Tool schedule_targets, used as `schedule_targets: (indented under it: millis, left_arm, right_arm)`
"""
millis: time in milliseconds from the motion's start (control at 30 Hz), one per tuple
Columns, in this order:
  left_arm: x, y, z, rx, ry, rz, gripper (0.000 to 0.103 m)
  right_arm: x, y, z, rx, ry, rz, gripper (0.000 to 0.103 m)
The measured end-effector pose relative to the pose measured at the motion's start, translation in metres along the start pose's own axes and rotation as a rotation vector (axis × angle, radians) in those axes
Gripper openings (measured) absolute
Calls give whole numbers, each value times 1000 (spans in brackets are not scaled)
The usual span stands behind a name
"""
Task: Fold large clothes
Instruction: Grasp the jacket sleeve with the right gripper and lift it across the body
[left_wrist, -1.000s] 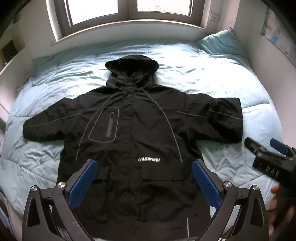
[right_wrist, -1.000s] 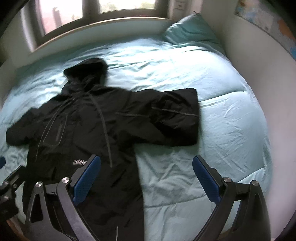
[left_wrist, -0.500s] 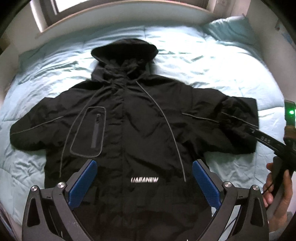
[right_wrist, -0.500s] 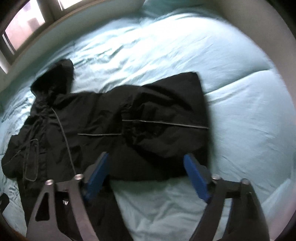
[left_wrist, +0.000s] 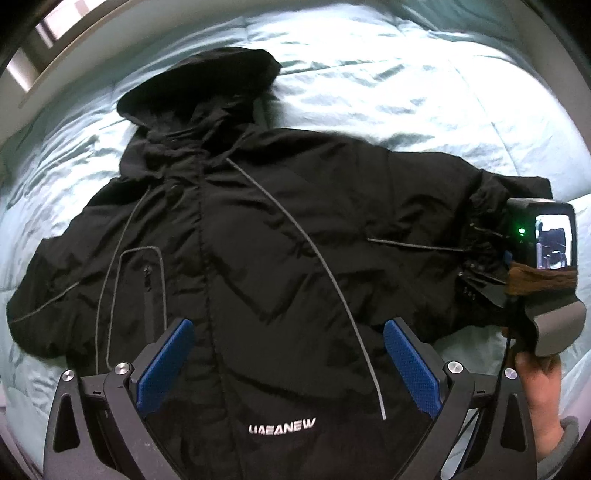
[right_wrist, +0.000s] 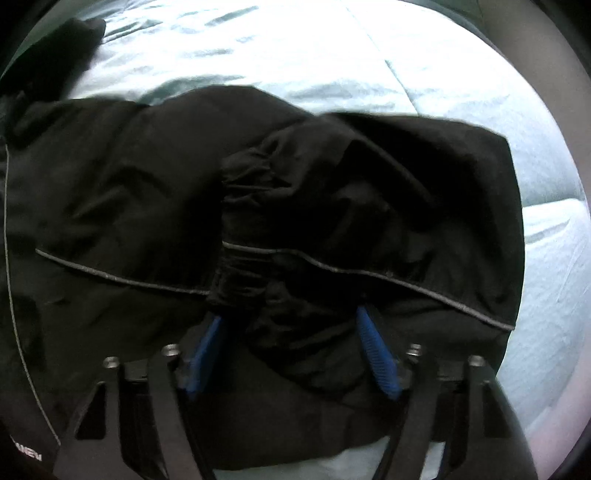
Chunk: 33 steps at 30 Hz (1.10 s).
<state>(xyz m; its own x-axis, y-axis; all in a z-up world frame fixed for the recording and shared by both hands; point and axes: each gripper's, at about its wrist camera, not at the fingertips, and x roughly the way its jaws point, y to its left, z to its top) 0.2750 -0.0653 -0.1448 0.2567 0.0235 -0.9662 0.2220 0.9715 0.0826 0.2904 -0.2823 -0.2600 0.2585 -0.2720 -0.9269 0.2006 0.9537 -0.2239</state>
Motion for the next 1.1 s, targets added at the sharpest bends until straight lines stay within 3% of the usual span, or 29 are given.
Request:
schedule_targets:
  millis: [67,167,333,500,633,733,833,933,1000,1067,1100]
  left_arm:
    - [4,-7,2,17,-7,0,102]
    - [13,-23,6,71,-36,1,102]
    - [40,-56,11,182,-34,1,102]
    - [71,-97,15,280,-3,-52,102]
    - [102,-121,19,306,43,-70,102]
    - [132,-121,27,248,125,-120,102]
    - [137,-119,34,228,135,-147,103]
    - [133,-117,39,252,129,-162,103]
    - [131,-115,38,255,132,-174,103]
    - [128,-113,38,245,137,-187,103]
    - [126,-110,38,238,138,-195,103]
  right_arm:
    - [-7,-4,0,-5,-5,37,32]
    - [-33,-36,-1,76,-19,138,23]
    - [-96,-137,-14,303,-103,327,22]
    - [-146,-238,-38,455,-213,321,22]
    - [-126,-289,-61,572,-183,314,22]
    - [-88,-319,-76,654,-117,345,22]
    - [-61,-331,-82,694,-68,402,27]
    - [-56,-331,-84,709,-74,444,33]
    - [-66,-335,-88,720,-108,481,50]
    - [-78,-336,-92,716,-148,504,74]
    - [-82,-335,-91,707,-164,510,77]
